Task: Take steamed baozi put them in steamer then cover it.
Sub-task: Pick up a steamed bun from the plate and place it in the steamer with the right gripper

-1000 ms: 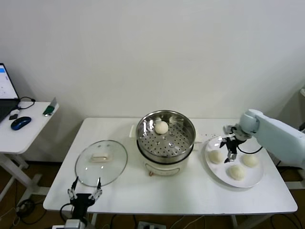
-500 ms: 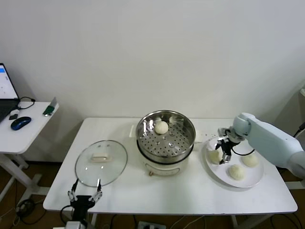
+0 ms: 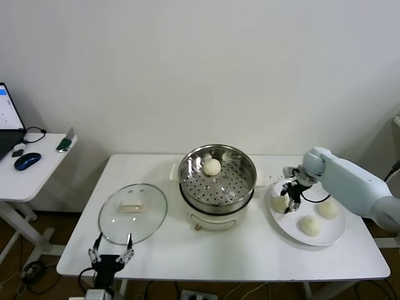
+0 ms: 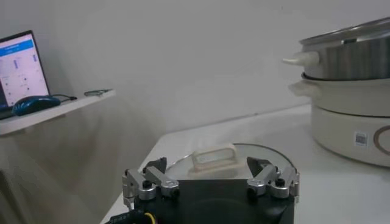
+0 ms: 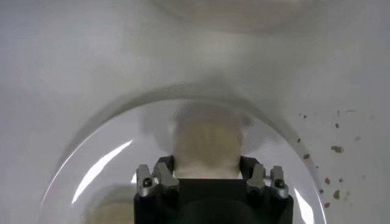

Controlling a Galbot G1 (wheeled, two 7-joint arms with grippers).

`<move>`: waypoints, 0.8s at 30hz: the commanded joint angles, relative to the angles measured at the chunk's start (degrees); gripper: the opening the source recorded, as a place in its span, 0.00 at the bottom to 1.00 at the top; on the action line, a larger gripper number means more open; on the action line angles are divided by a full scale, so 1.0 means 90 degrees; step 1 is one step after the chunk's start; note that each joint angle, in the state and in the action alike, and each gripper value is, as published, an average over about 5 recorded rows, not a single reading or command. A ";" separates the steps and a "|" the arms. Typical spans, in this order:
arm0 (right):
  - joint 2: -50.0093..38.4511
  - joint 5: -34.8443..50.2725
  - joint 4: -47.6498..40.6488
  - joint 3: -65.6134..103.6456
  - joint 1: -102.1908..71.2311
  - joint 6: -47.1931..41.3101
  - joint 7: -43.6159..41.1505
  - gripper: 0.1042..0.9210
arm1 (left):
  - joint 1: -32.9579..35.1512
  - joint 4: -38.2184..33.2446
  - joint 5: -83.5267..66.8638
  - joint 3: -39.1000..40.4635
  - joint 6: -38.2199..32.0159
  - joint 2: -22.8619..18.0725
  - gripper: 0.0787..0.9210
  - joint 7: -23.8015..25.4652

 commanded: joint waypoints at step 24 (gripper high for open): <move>0.0902 0.4656 0.1473 -0.3826 0.5088 -0.1085 0.0144 0.71 | 0.0107 -0.0330 0.0185 0.0442 -0.0045 -0.0086 0.88 -0.0005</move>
